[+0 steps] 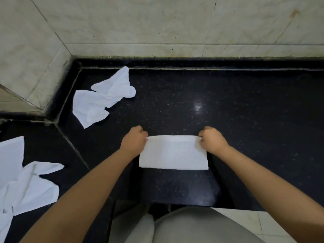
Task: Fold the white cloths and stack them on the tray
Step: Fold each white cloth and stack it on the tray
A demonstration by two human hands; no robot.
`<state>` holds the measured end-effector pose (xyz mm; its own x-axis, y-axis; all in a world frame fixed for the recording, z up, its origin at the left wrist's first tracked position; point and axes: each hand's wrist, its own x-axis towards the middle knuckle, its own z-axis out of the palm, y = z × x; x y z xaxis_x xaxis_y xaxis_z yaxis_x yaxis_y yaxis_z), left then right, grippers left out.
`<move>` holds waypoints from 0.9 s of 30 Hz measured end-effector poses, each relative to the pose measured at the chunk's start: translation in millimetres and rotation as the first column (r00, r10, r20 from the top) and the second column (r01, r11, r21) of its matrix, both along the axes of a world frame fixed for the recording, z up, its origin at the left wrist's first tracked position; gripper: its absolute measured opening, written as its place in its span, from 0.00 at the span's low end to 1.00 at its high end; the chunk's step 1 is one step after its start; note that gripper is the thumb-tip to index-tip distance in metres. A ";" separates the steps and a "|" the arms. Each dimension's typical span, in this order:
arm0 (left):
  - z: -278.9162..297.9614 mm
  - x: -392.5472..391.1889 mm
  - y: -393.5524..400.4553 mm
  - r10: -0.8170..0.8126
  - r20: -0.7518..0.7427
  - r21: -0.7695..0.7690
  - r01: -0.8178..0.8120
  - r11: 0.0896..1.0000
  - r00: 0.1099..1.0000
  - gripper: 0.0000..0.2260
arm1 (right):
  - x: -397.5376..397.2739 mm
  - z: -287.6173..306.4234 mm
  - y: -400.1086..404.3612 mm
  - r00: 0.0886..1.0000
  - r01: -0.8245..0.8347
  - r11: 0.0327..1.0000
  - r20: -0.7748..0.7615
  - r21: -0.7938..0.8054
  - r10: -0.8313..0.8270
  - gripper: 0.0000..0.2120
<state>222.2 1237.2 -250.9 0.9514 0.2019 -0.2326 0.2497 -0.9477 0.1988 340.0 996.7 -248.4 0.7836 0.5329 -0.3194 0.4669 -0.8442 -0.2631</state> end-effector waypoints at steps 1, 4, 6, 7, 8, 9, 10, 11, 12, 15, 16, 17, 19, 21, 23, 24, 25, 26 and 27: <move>11.7 3.0 5.1 0.002 0.060 -0.032 0.000 0.999 0.998 0.11 | 4.6 10.8 -1.3 0.999 0.008 0.998 0.034 0.062 -0.010 0.12; 54.8 11.7 19.5 -0.078 0.322 -0.061 0.102 0.993 0.944 0.06 | 12.8 48.9 -8.4 0.955 -0.016 0.943 0.283 0.332 -0.084 0.10; 73.8 12.2 24.4 -0.189 0.441 0.008 0.207 0.978 0.877 0.06 | 10.8 64.4 -15.3 0.898 -0.089 0.881 0.420 0.465 -0.131 0.13; 76.4 9.6 24.7 -0.239 0.452 0.044 0.246 0.968 0.860 0.07 | 8.0 64.6 -18.9 0.876 -0.122 0.862 0.461 0.492 -0.139 0.13; 74.1 6.6 24.4 -0.282 0.450 0.076 0.279 0.957 0.847 0.09 | 4.1 59.4 -22.4 0.865 -0.134 0.858 0.481 0.497 -0.143 0.12; 65.5 2.1 22.9 -0.319 0.428 0.091 0.312 0.946 0.845 0.11 | -2.1 50.2 -25.8 0.865 -0.127 0.866 0.482 0.484 -0.142 0.12; 54.8 -3.4 19.1 -0.366 0.391 0.106 0.354 0.929 0.844 0.11 | -10.4 37.6 -29.3 0.873 -0.107 0.884 0.469 0.456 -0.136 0.11; 40.0 -10.4 14.6 -0.418 0.317 0.130 0.398 0.908 0.851 0.10 | -20.6 22.5 -32.7 0.887 -0.078 0.908 0.445 0.412 -0.126 0.10; 22.8 -17.1 10.3 -0.468 0.196 0.140 0.448 0.883 0.862 0.09 | -31.7 5.8 -36.6 0.907 -0.041 0.936 0.407 0.350 -0.112 0.08; -16.4 -43.4 -2.1 -0.527 -0.086 0.126 0.534 0.836 0.846 0.13 | -63.7 -34.0 -47.6 0.975 0.062 0.983 0.200 0.175 -0.097 0.09; -23.3 -49.8 -0.4 -0.531 -0.085 0.131 0.537 0.833 0.843 0.15 | -69.2 -38.9 -50.5 0.981 0.105 0.980 0.146 0.170 -0.130 0.11; -27.0 -52.7 1.8 -0.526 -0.012 0.150 0.521 0.840 0.851 0.17 | -72.1 -38.0 -51.7 0.976 0.155 0.970 0.125 0.186 -0.179 0.10; -28.6 -48.9 6.6 -0.478 0.130 0.173 0.455 0.874 0.869 0.18 | -71.6 -28.3 -48.4 0.940 0.283 0.927 0.122 0.245 -0.319 0.10; -24.8 -35.2 2.6 -0.377 0.185 0.172 0.348 0.922 0.907 0.18 | -66.1 -18.8 -38.1 0.880 0.445 0.872 0.080 0.206 -0.468 0.14; -22.1 -19.6 -10.4 -0.201 0.146 0.068 0.193 0.979 0.969 0.19 | -59.7 -15.2 -26.9 0.836 0.545 0.835 0.033 0.077 -0.548 0.17; -22.6 -14.3 -17.9 -0.116 0.072 0.014 0.115 0.993 0.991 0.22 | -57.9 -14.6 -21.2 0.825 0.564 0.826 0.023 0.019 -0.564 0.18; -25.3 -12.5 -23.9 -0.049 -0.005 -0.017 0.049 0.999 0.999 0.25 | -57.2 -14.8 -15.9 0.817 0.576 0.817 0.018 -0.023 -0.576 0.17; -30.9 -12.0 -28.8 -0.006 -0.059 -0.012 0.005 1.000 0.998 0.27 | -56.6 -15.5 -11.0 0.810 0.586 0.809 0.015 -0.049 -0.586 0.16; -36.4 -11.8 -32.6 0.026 -0.100 0.004 -0.026 1.000 0.995 0.29 | -55.7 -16.6 -7.1 0.803 0.595 0.801 0.009 -0.068 -0.596 0.15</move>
<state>210.4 1204.6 -287.3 0.9179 0.2271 -0.3255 0.2927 -0.9411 0.1691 284.4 989.6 -265.0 0.9356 -0.0596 -0.3480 -0.1364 -0.9701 -0.2006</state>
